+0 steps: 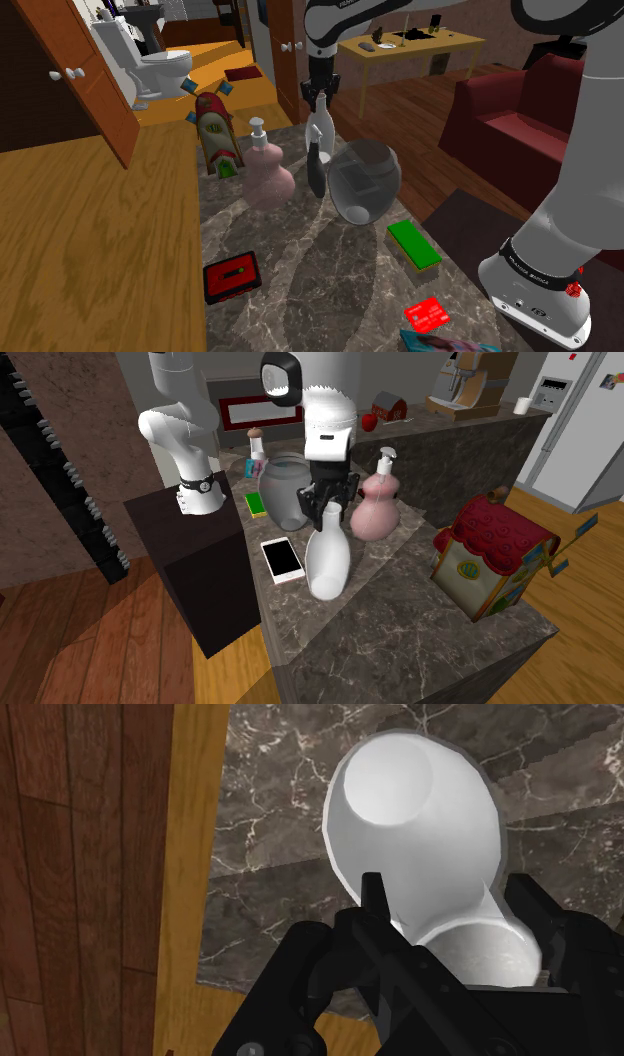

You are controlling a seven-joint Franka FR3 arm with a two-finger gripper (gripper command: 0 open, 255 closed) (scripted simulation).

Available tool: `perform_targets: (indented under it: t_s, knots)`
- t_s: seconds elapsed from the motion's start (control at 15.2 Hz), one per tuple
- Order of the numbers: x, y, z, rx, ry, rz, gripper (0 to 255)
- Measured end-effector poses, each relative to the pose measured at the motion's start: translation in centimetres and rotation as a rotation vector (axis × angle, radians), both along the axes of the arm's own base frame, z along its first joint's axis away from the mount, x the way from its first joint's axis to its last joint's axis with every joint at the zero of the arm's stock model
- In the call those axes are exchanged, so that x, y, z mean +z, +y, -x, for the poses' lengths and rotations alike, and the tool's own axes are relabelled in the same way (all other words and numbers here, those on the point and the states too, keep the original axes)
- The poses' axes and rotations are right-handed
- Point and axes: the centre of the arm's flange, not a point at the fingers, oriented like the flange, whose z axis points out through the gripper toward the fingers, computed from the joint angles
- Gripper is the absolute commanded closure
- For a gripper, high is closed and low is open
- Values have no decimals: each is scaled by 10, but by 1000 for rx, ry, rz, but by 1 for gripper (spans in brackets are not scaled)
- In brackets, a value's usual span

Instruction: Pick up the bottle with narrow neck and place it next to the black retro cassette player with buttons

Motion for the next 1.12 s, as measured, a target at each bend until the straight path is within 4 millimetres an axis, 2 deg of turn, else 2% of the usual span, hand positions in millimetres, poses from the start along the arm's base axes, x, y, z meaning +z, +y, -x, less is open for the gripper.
perform_targets:
  t_s: [0.86,1.12]
  knots:
    - [68,-1,1,0,0,0,255]
    - [83,6,4,0,0,0,255]
